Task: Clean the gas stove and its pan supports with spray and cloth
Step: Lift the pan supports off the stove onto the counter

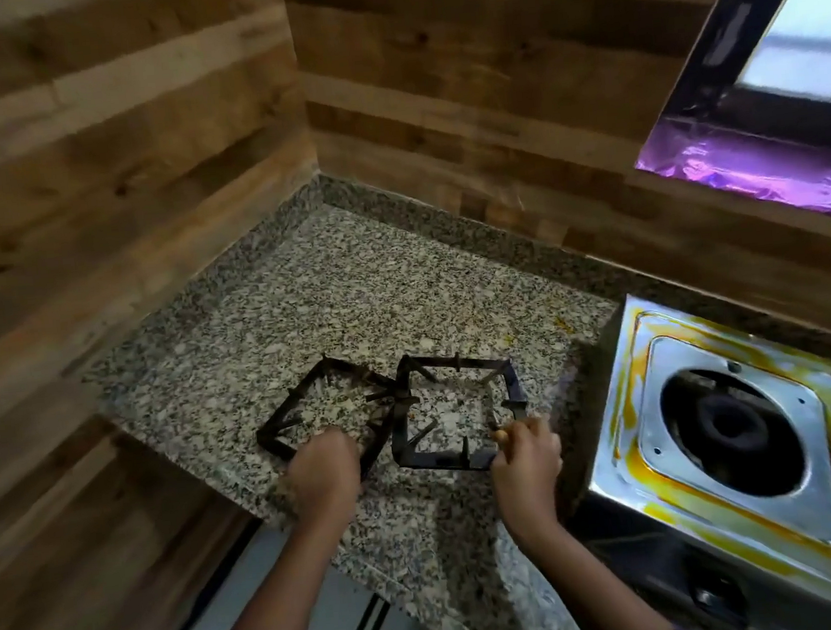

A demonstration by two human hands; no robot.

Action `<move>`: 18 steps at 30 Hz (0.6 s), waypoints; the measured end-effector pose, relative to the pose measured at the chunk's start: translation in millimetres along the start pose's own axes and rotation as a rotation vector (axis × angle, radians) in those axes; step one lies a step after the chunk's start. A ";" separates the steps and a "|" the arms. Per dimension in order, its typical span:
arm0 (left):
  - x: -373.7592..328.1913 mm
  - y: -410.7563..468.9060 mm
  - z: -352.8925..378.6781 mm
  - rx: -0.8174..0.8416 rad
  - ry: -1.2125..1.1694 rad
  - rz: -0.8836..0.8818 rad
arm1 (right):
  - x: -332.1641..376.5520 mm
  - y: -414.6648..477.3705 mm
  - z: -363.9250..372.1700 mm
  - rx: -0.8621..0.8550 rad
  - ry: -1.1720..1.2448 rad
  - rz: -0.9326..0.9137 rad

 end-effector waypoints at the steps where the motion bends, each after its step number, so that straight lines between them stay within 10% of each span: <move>1: -1.1 -0.7 0.0 0.000 0.006 0.005 | -2.1 -0.7 2.3 0.003 -0.010 0.020; 18: 4.9 13.9 0.9 0.013 -0.075 -0.011 | -20.5 0.6 32.3 0.082 -0.204 -0.005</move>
Point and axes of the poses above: each hand's wrist, its own y-axis towards the middle knuckle, its own z-axis out of the palm, x = y × z, the point moved 1 cm from there along y, towards the middle knuckle, and after that the axes turned 15 degrees about z, right-handed, at the moved point
